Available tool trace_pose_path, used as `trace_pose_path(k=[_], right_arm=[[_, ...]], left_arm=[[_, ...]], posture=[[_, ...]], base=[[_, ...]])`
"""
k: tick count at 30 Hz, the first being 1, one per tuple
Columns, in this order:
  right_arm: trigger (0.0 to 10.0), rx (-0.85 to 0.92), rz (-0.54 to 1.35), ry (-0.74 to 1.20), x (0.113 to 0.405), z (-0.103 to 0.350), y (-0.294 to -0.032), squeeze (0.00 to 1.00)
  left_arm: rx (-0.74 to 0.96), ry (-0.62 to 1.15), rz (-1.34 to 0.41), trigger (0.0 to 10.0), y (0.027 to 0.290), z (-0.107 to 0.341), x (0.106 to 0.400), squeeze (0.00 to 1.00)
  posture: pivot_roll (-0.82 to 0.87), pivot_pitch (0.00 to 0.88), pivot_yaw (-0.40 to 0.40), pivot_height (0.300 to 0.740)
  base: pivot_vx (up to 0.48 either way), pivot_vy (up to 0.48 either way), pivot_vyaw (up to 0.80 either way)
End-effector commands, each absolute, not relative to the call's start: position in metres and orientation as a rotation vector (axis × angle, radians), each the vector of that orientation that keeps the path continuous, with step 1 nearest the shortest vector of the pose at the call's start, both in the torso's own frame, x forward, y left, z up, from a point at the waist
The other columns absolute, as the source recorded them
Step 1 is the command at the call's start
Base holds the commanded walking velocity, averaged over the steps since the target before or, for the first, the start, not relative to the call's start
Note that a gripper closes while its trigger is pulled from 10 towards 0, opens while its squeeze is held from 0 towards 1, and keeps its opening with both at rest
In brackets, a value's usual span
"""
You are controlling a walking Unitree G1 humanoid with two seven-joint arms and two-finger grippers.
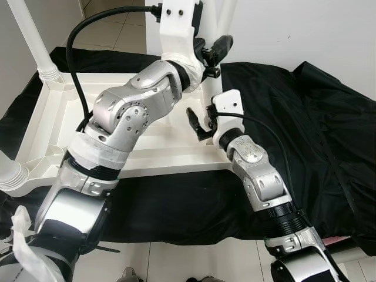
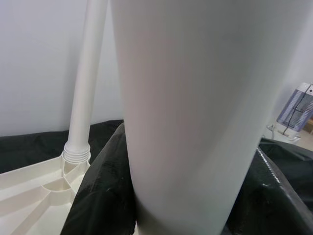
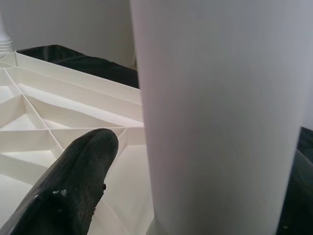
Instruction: Building children table
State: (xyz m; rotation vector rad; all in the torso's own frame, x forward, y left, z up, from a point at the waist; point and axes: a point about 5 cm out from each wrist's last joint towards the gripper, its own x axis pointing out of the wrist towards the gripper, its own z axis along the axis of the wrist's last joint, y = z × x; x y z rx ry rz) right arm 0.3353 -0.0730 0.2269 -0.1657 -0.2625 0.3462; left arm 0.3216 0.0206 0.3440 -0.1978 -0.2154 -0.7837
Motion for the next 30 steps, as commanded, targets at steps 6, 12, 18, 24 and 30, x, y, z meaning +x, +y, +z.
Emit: trace_pose_path(k=[6, 12, 18, 24, 30], right_arm=[[10.0, -0.205, 0.333, -0.317, 0.336, 0.235, -0.069, 0.0], [10.0, -0.211, 0.318, -0.336, 0.337, 0.24, -0.069, 0.0], [10.0, -0.221, 0.304, -0.343, 0.337, 0.242, -0.069, 0.0], [10.0, -0.232, 0.293, -0.356, 0.338, 0.244, -0.07, 0.0], [10.0, -0.23, 0.278, -0.371, 0.338, 0.248, -0.072, 0.0]], left_arm=[[-0.197, -0.216, -0.863, 10.0, 0.002, 0.348, 0.313, 0.0], [-0.189, -0.219, -0.868, 10.0, -0.002, 0.347, 0.311, 0.0], [-0.183, -0.223, -0.882, 10.0, -0.005, 0.346, 0.307, 0.0], [-0.178, -0.224, -0.887, 10.0, -0.007, 0.345, 0.306, 0.0], [-0.174, -0.228, -0.891, 10.0, -0.008, 0.345, 0.305, 0.0]], posture=[[0.01, 0.104, -0.065, 0.74], [0.01, 0.104, -0.066, 0.74], [0.02, 0.106, -0.07, 0.74], [0.01, 0.107, -0.071, 0.74], [0.01, 0.104, -0.072, 0.74]], base=[[0.0, 0.0, 0.0], [0.0, 0.0, 0.0], [0.0, 0.0, 0.0], [0.0, 0.0, 0.0], [0.0, 0.0, 0.0]])
